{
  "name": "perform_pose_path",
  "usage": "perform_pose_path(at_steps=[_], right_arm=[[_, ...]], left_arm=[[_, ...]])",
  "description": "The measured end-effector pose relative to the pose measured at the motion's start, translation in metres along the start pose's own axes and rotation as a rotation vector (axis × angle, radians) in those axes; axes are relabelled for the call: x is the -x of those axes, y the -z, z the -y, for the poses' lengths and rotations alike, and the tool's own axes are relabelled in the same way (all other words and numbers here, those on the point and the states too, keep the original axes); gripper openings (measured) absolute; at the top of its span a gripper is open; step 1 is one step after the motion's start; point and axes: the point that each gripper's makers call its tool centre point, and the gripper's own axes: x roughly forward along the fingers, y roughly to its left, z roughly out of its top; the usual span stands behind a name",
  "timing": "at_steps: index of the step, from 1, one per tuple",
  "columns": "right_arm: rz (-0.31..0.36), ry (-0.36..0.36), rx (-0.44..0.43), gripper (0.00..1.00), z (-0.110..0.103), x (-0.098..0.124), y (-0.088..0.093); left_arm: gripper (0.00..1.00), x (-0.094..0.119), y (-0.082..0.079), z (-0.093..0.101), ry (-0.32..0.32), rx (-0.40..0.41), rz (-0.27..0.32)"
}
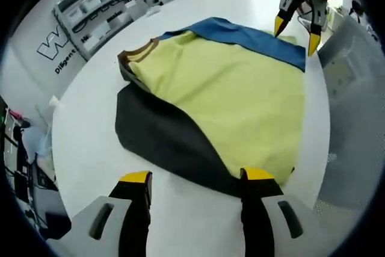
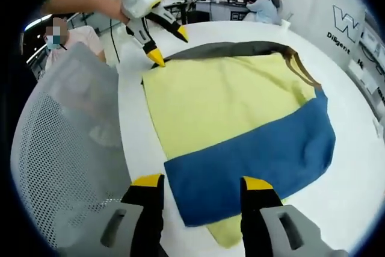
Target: Fold the garment on the visible template until the final outline fits inside the template.
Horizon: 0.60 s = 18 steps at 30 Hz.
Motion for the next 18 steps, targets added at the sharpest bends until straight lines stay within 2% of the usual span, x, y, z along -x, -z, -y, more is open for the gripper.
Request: perform_pose_path(at_steps=[3, 5, 9, 14, 18], right_arm=[[-0.003, -0.022, -0.009, 0.44, -0.008, -0.003, 0.000], [-0.020, -0.020, 0.020, 0.43, -0.011, -0.005, 0.001], [-0.034, -0.018, 0.035, 0.41, -0.014, -0.008, 0.004], [-0.071, 0.001, 0.086, 0.24, -0.012, -0.011, 0.013], [-0.082, 0.002, 0.092, 0.21, -0.013, -0.013, 0.019]], left_arm=[[0.61, 0.000, 0.002, 0.003, 0.003, 0.001, -0.001], [0.60, 0.002, 0.003, 0.006, 0.004, 0.004, 0.002], [0.50, 0.001, 0.007, 0.011, 0.012, 0.047, 0.006], [0.39, 0.000, 0.008, 0.018, 0.032, 0.102, 0.014], [0.32, -0.001, 0.010, 0.021, 0.040, 0.129, 0.009]])
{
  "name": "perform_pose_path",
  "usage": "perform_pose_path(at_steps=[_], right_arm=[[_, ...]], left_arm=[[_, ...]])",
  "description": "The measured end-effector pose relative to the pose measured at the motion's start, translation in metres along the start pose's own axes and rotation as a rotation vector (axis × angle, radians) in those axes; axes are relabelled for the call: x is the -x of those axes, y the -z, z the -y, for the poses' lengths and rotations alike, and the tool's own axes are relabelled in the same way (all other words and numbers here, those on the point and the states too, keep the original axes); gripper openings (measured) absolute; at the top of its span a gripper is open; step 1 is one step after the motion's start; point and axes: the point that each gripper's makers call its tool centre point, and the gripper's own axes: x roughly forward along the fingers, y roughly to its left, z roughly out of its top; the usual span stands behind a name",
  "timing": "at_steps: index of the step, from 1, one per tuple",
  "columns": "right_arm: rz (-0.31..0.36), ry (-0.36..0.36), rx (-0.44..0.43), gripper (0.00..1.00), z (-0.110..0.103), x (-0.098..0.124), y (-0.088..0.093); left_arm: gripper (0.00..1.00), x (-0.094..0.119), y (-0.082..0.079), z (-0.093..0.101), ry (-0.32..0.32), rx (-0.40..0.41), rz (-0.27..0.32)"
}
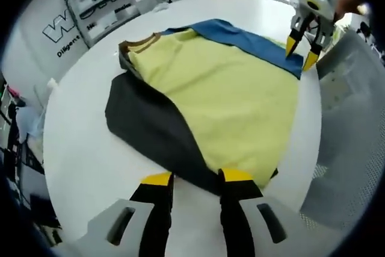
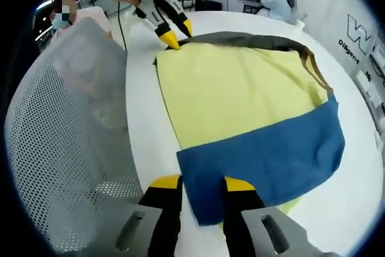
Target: Fold the garment on the visible template until the final outline fits inside the template.
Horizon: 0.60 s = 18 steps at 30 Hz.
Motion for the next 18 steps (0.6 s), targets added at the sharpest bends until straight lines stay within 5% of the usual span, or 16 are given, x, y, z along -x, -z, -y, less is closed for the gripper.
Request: perform_pose_path(at_steps=[4, 6, 8, 13, 18], right_arm=[[0.008, 0.013, 0.021, 0.18, 0.001, 0.000, 0.001], [0.000, 0.027, 0.103, 0.16, 0.004, 0.000, 0.002], [-0.011, 0.020, 0.060, 0.16, 0.002, 0.000, 0.002], [-0.046, 0.026, 0.057, 0.15, 0.003, -0.001, 0.001], [-0.051, 0.038, 0.037, 0.13, 0.002, -0.001, 0.003]], left_arm=[[0.28, 0.000, 0.001, 0.003, 0.001, 0.027, -0.006], [0.23, 0.001, 0.003, 0.005, -0.001, 0.028, -0.015], [0.08, 0.002, 0.015, 0.003, -0.021, -0.039, -0.082], [0.07, 0.003, 0.013, 0.003, -0.028, 0.045, -0.044], [0.05, 0.004, 0.016, 0.001, -0.044, 0.035, -0.087]])
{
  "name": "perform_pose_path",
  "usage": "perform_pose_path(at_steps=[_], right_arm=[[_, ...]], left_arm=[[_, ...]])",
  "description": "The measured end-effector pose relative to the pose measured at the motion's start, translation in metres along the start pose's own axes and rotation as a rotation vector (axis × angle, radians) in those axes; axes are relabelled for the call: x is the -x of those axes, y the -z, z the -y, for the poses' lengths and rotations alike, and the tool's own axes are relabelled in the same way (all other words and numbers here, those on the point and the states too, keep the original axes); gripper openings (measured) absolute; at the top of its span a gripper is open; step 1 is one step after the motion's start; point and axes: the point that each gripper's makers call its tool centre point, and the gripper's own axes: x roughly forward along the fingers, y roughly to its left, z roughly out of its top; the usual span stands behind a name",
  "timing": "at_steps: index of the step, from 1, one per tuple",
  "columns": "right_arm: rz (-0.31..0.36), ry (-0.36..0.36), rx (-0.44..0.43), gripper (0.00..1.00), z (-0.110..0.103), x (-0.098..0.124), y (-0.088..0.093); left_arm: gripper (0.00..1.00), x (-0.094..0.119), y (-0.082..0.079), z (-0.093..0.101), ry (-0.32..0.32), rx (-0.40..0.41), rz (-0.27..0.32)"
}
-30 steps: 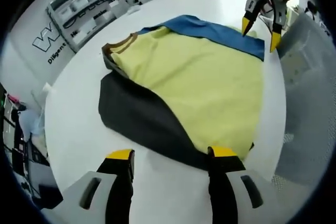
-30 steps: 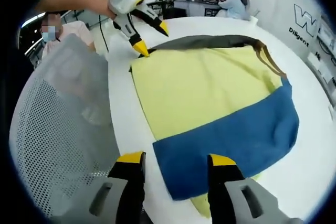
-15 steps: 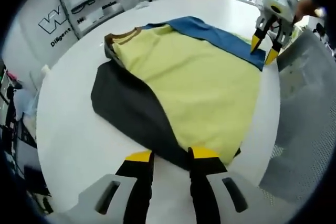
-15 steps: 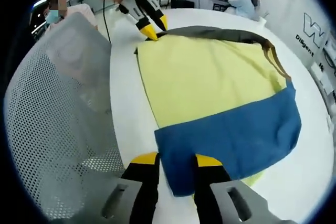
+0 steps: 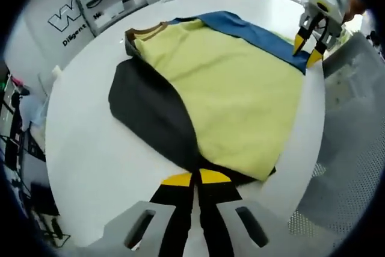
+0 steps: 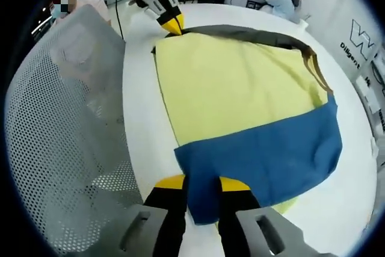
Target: Fold the garment on the visible template until the final outline fits inside the template.
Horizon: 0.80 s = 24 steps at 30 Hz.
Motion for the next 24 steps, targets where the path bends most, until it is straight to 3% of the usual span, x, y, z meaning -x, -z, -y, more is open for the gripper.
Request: perform_pose_path(at_steps=[3, 7, 14, 24], right_arm=[[0.000, 0.011, 0.003, 0.10, -0.002, 0.000, 0.000], [-0.008, 0.024, -0.003, 0.07, -0.003, 0.000, -0.001], [-0.014, 0.040, 0.006, 0.03, 0.002, -0.001, 0.001], [-0.026, 0.029, 0.007, 0.00, 0.004, -0.001, 0.001]], left_arm=[[0.05, 0.002, 0.000, -0.006, -0.007, 0.006, -0.030], [0.05, 0.010, -0.007, -0.019, -0.025, 0.038, -0.026], [0.05, 0.028, -0.024, -0.062, -0.091, 0.031, 0.001], [0.05, 0.049, -0.030, -0.112, -0.168, 0.048, 0.007]])
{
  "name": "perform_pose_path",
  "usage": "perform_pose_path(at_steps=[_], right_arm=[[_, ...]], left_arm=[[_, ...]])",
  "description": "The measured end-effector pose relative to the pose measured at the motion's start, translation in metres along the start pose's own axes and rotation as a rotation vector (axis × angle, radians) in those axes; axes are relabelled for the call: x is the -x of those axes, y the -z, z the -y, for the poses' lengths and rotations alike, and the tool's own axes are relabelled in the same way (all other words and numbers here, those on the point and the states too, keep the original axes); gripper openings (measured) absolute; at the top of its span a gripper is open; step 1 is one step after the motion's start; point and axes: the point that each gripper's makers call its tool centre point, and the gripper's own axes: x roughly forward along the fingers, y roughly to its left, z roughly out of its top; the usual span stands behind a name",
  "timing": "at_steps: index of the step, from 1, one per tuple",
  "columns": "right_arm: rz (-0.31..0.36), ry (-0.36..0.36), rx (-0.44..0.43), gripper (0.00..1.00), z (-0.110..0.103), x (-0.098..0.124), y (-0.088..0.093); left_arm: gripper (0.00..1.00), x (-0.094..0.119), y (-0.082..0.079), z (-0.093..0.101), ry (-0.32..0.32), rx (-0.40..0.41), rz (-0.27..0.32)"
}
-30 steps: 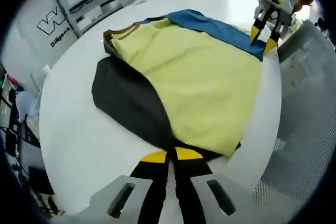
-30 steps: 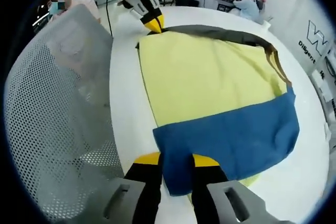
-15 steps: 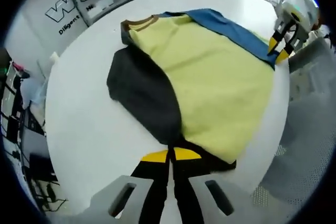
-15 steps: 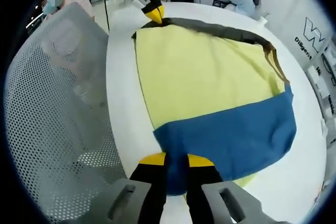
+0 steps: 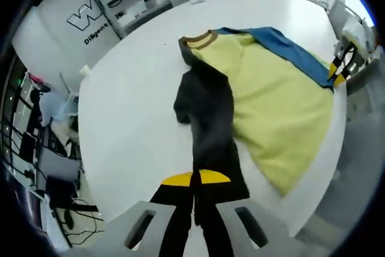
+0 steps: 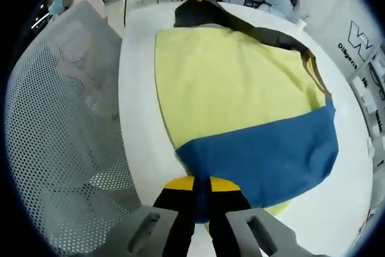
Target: Fold the garment on the visible template until the final outline fits inside the template.
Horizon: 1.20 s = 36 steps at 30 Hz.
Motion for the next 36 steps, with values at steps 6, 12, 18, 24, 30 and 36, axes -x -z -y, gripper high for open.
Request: perform_pose_path(at_steps=[6, 12, 18, 24, 30, 36], right_arm=[[0.007, 0.005, 0.004, 0.00, -0.001, 0.000, 0.000], [0.011, 0.011, -0.012, 0.00, -0.001, 0.000, -0.001], [0.004, 0.015, -0.022, 0.00, 0.000, 0.000, 0.000], [-0.011, 0.013, -0.019, 0.01, -0.001, 0.000, -0.001], [-0.013, 0.007, -0.031, 0.00, 0.000, 0.000, 0.000], [-0.015, 0.005, -0.027, 0.00, -0.001, -0.001, 0.000]], left_arm=[[0.05, 0.007, -0.008, -0.030, -0.038, 0.023, -0.002], [0.05, 0.014, -0.011, -0.057, -0.073, 0.070, -0.020], [0.05, 0.018, -0.007, -0.075, -0.093, 0.090, -0.057], [0.05, 0.027, -0.008, -0.088, -0.116, 0.097, -0.077], [0.05, 0.030, -0.006, -0.098, -0.126, 0.092, -0.097], [0.05, 0.026, -0.002, -0.106, -0.124, 0.083, -0.118]])
